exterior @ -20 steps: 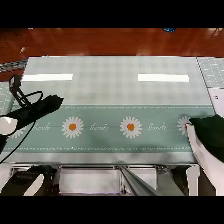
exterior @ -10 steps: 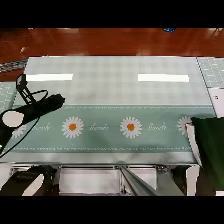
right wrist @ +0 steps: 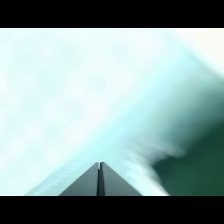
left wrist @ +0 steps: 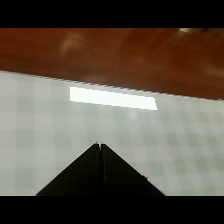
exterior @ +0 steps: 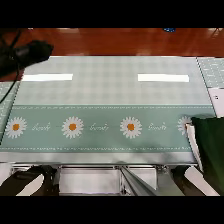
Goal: Fold the shirts.
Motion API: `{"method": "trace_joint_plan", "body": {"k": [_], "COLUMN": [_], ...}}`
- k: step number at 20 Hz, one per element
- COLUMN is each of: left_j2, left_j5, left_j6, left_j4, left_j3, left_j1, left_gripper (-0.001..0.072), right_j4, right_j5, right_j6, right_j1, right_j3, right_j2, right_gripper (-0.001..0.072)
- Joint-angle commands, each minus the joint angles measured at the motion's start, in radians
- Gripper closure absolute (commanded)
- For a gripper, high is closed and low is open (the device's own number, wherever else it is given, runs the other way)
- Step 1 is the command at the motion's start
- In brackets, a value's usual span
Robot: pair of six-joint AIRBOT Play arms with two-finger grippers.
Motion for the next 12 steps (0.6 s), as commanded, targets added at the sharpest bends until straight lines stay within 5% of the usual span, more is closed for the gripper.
{"method": "trace_joint_plan", "body": {"k": [1, 4, 6, 12], "left_j2": [-0.206, -0.341, -0.391, -0.394], "left_j5": [-0.278, -0.465, -0.562, -0.575], "left_j6": [-0.016, -0.094, -0.197, -0.231], "left_j4": [0.080, 0.253, 0.376, 0.377], "left_j3": [0.311, 0.330, 0.293, 0.280], "left_j1": [-0.083, -0.135, -0.133, -0.127], "left_gripper": [0.0691, 0.0691, 0.0690, 0.0689], "right_j4": [-0.050, -0.303, -0.563, -0.596], "right_j5": [-0.209, -0.214, -0.119, -0.057], "right_j6": [0.008, -0.004, 0.101, 0.134], "right_j1": [0.500, 0.800, 0.879, 0.892], "right_j3": [0.100, 0.100, 0.100, 0.100], "right_j2": [-0.158, -0.282, -0.351, -0.383], "right_gripper": [0.0693, 0.0693, 0.0693, 0.0693]}}
